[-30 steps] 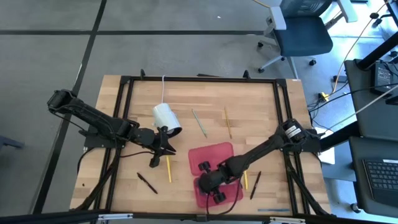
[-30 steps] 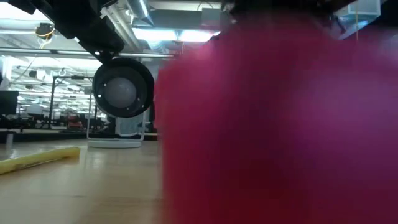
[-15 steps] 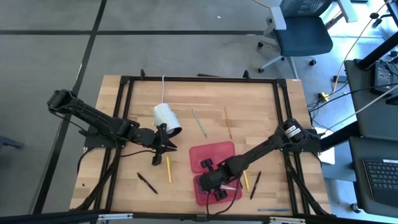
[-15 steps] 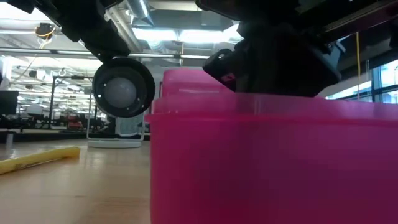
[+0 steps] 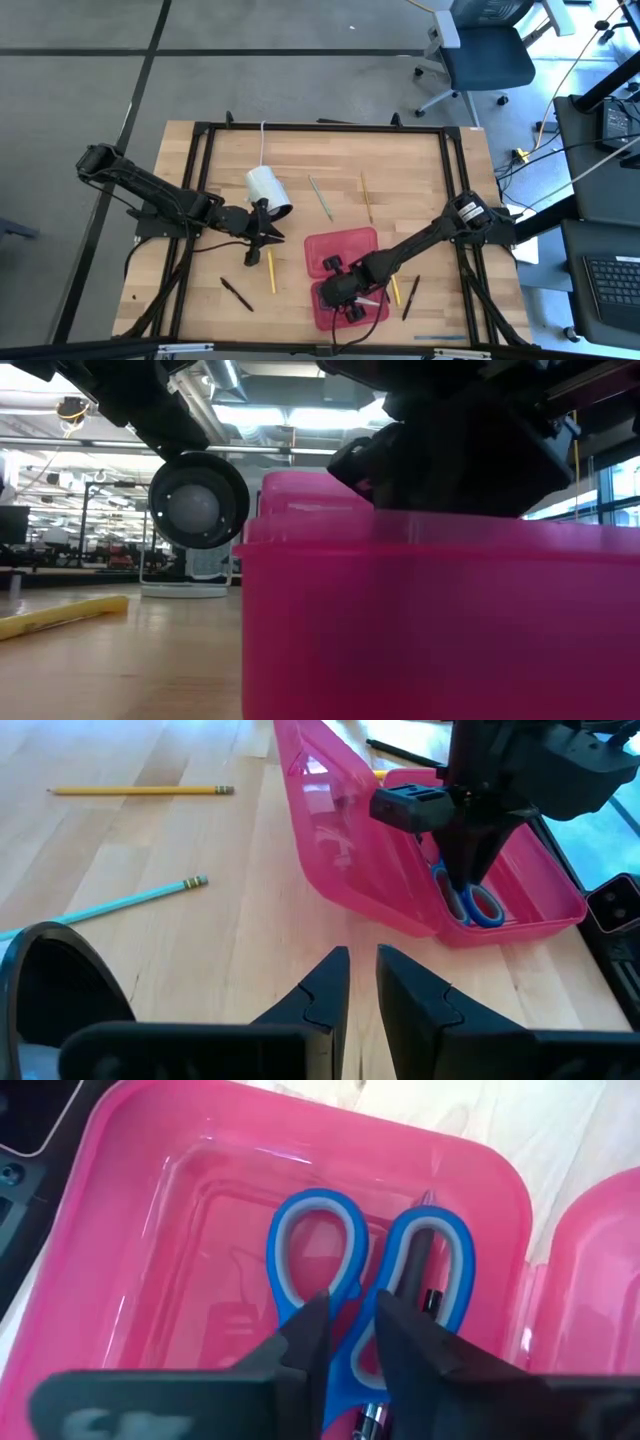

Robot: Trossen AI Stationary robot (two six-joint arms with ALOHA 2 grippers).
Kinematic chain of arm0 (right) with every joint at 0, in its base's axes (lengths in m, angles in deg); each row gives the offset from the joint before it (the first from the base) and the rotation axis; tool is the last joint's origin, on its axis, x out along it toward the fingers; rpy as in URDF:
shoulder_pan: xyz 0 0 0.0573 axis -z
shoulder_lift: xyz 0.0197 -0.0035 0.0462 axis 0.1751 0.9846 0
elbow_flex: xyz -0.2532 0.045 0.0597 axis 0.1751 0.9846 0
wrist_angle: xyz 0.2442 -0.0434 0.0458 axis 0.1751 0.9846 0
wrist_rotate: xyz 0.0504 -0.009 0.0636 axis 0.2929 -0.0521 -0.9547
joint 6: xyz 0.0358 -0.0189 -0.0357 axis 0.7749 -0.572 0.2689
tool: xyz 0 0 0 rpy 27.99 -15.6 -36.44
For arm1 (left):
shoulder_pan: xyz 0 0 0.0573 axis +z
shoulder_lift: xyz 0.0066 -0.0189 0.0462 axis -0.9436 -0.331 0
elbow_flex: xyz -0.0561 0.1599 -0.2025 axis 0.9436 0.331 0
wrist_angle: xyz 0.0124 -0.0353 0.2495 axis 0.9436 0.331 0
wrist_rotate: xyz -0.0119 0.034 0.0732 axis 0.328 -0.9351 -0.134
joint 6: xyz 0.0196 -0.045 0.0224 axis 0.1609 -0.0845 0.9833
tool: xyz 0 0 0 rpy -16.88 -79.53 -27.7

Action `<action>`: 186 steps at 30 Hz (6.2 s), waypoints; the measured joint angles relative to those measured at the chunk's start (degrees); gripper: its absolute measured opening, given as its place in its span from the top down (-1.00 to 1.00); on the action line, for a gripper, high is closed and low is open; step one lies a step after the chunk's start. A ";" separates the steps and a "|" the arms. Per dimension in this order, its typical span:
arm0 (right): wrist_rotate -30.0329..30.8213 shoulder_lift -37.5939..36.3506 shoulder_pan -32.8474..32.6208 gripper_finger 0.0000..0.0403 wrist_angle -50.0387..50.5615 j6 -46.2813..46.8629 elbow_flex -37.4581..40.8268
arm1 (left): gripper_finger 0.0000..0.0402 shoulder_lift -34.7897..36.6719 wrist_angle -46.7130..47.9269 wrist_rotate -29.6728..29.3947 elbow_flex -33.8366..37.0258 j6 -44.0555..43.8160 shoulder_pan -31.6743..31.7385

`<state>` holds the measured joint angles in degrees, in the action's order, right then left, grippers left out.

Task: Pick & place school supplies into a supply box
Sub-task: Put the blue scissors into the pink supply box, then put the black pen into the pink supply box

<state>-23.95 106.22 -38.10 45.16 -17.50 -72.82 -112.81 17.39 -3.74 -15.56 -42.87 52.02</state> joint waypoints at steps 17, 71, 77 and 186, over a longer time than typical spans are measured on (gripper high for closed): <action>-1.51 -15.96 -2.81 0.41 6.58 -0.37 5.45 | 0.76 0.00 -0.28 0.00 0.00 -0.04 0.00; -6.47 -76.32 -1.24 0.41 -36.33 -1.98 60.71 | 0.70 0.00 -3.00 2.27 0.00 -0.55 0.00; -6.43 -76.32 -1.24 0.41 -36.33 -1.94 60.71 | 0.59 0.00 -9.79 5.17 0.00 -0.73 -2.06; 0.55 -76.30 -1.26 0.41 -36.24 -1.84 60.64 | -0.03 -26.12 24.56 4.85 -16.22 -36.59 -28.37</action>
<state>-23.40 29.91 -39.36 8.92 -19.34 -12.18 -138.93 41.95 1.12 -31.78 -79.46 23.65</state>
